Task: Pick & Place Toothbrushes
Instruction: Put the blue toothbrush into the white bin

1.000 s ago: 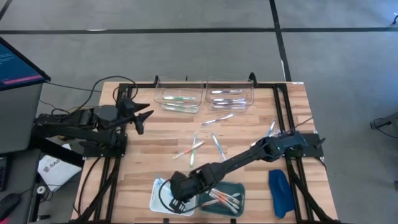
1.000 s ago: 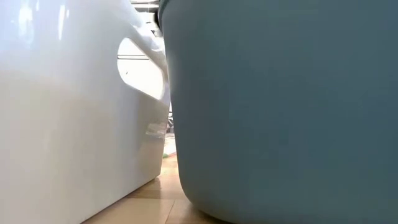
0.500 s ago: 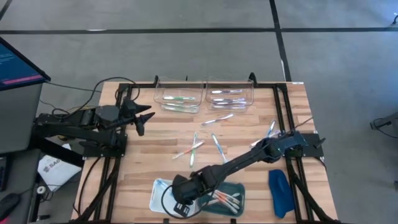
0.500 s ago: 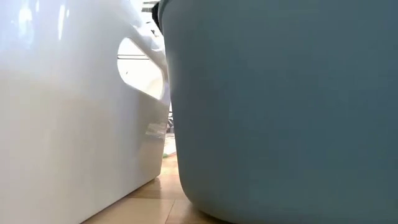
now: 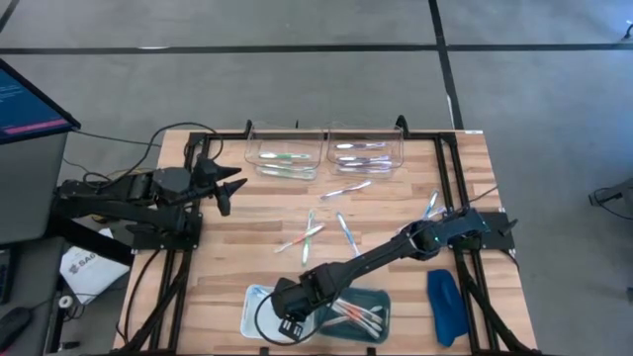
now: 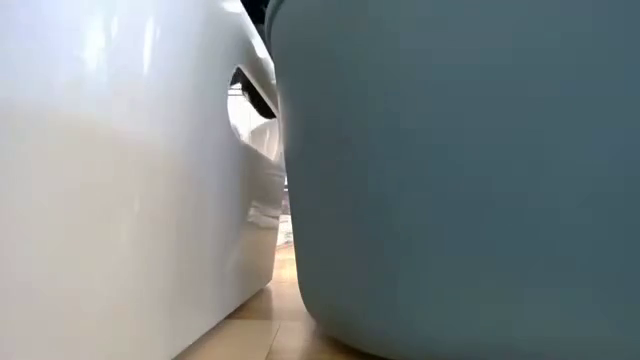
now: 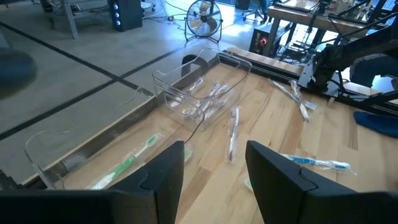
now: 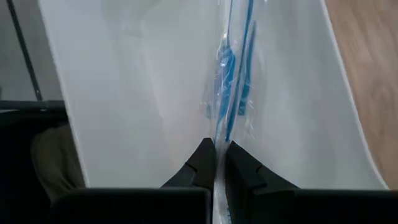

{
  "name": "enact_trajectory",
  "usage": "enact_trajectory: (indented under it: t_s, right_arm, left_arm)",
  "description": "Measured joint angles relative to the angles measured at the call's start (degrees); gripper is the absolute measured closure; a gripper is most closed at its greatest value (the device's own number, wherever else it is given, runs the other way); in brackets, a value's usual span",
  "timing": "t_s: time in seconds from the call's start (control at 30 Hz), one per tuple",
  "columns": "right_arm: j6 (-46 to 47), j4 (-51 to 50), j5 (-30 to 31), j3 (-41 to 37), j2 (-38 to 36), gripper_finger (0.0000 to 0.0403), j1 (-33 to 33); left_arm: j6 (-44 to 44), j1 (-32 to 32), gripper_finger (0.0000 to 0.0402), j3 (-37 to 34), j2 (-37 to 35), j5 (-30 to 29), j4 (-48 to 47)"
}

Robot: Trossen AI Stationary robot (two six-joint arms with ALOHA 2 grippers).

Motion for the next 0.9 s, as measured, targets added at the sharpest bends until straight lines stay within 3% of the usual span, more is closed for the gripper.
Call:
enact_trajectory:
  t_s: [0.9]
  right_arm:
    - [-4.3,-3.1,-6.1,0.0,0.0,0.0375,-1.3]
  left_arm:
    - [0.1,0.0,0.0234,0.0,0.0,0.0,0.0]
